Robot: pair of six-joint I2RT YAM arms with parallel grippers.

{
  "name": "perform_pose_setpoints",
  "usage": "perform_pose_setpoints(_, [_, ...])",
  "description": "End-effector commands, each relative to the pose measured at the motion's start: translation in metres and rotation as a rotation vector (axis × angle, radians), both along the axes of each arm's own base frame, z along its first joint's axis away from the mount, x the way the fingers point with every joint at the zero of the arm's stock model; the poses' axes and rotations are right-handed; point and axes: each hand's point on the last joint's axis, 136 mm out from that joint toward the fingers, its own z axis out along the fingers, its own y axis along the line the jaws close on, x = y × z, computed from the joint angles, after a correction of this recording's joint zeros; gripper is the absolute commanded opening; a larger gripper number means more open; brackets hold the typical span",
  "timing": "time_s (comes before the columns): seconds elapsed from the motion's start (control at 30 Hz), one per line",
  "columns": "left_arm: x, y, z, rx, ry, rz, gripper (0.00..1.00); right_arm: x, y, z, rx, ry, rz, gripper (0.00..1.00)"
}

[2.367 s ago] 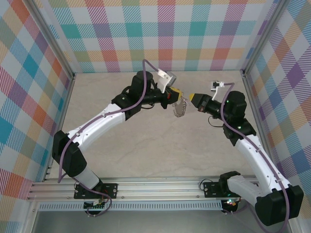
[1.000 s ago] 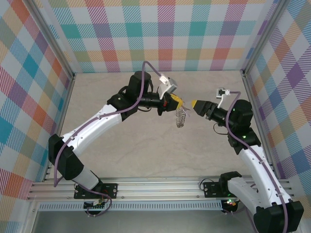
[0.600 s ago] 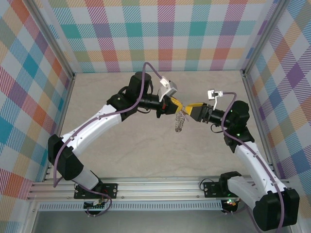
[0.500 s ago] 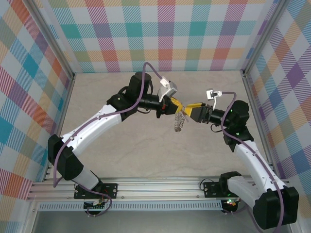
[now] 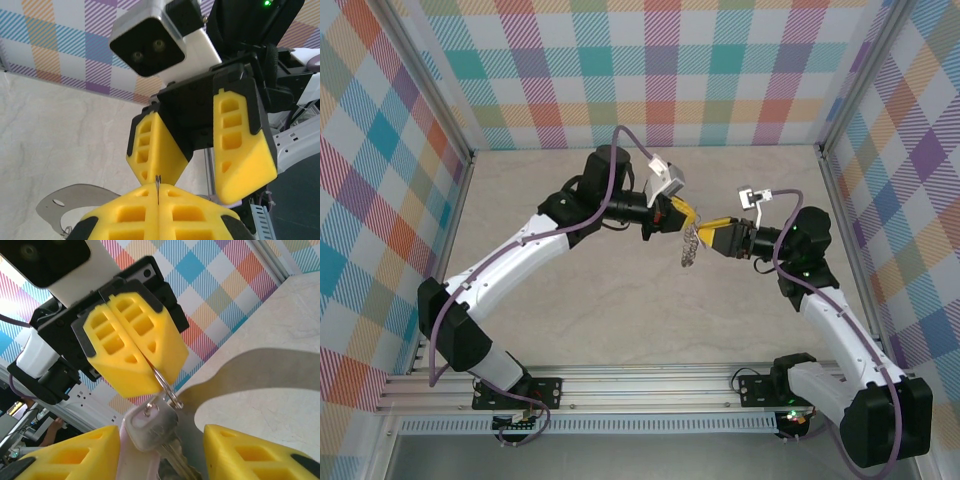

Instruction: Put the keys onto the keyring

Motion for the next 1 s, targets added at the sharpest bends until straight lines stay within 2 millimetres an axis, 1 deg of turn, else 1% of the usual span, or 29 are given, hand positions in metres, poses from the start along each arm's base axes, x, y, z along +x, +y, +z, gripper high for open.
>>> perform_pose_setpoints(0.0, [0.0,0.001,0.028,-0.052,-0.071,-0.011,0.0,-0.007,0.0,0.0,-0.002,-0.028,0.029,0.42])
perform_pose_setpoints(0.07, [0.0,0.001,0.029,-0.053,-0.073,-0.011,0.0,-0.006,0.0,0.0,-0.002,-0.03,0.02,0.37])
perform_pose_setpoints(0.17, [0.0,0.001,0.03,-0.056,-0.075,-0.015,0.0,-0.004,-0.001,0.001,-0.002,-0.035,0.004,0.25])
perform_pose_setpoints(0.3, [0.0,0.003,0.029,-0.054,-0.079,-0.011,0.0,-0.002,-0.003,0.004,-0.012,-0.049,-0.027,0.03])
perform_pose_setpoints(0.33, [0.0,0.003,0.028,-0.052,-0.078,-0.009,0.0,0.0,-0.004,0.004,-0.017,-0.047,-0.04,0.0])
perform_pose_setpoints(0.6, [0.004,0.01,0.023,-0.043,-0.074,0.028,0.0,0.01,-0.014,0.014,-0.023,-0.063,-0.134,0.0])
perform_pose_setpoints(0.83, [0.018,0.018,0.027,-0.073,-0.099,0.144,0.0,0.016,-0.02,0.005,-0.032,-0.023,-0.174,0.0])
perform_pose_setpoints(0.97, [0.027,0.026,0.031,-0.093,-0.116,0.214,0.0,0.021,-0.027,0.001,-0.043,-0.006,-0.238,0.0])
